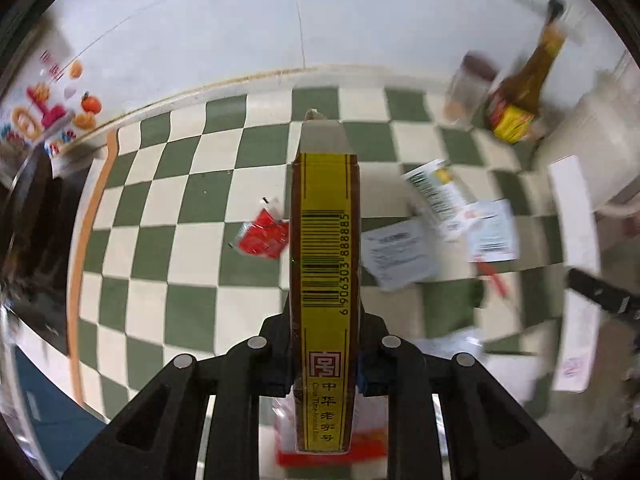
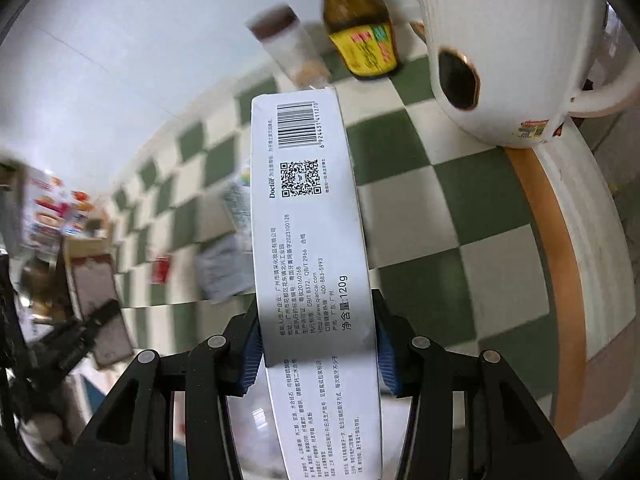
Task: Collect trash
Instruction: 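Carry both boxes down over the trash bin and open both tools, then raise both tools back up toward the counter, then grasp the green pepper with the left tool while the right tool grasps the tissue, then lower the pepper and tissue over the trash bin and open both tools, then raise both tools back up toward the counter, then grasp the white-green medicine box with the left tool while the right tool grasps the red chili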
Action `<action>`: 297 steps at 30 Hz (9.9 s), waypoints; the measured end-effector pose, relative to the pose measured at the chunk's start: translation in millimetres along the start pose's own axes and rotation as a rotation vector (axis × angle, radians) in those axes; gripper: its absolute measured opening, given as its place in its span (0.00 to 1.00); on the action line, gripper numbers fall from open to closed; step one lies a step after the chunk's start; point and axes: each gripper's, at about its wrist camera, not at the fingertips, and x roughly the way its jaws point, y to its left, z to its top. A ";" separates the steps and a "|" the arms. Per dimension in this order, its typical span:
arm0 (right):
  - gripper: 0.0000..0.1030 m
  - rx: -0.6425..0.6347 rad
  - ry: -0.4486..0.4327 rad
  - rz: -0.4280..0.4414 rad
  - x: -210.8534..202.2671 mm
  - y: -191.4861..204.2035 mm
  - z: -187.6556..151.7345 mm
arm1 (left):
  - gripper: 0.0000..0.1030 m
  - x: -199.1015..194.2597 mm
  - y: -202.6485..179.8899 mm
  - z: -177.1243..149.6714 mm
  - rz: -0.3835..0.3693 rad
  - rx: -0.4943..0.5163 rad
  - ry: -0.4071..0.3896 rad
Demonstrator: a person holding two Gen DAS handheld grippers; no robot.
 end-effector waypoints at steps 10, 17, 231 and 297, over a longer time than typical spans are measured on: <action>0.48 -0.041 -0.145 -0.004 -97.9 59.5 -139.4 | 0.18 -84.7 30.1 -125.9 -0.174 -0.037 -0.125; 0.48 -0.044 -0.031 -0.079 -86.7 63.2 -303.9 | 0.18 -50.0 45.7 -261.8 -0.170 -0.028 0.053; 1.00 -0.085 0.404 -0.330 164.9 -41.8 -549.3 | 1.00 204.9 78.8 -485.9 0.084 -0.079 0.413; 0.10 0.038 -0.028 -0.280 41.7 -92.8 2.7 | 0.99 230.5 -94.3 94.3 -0.001 -0.318 0.299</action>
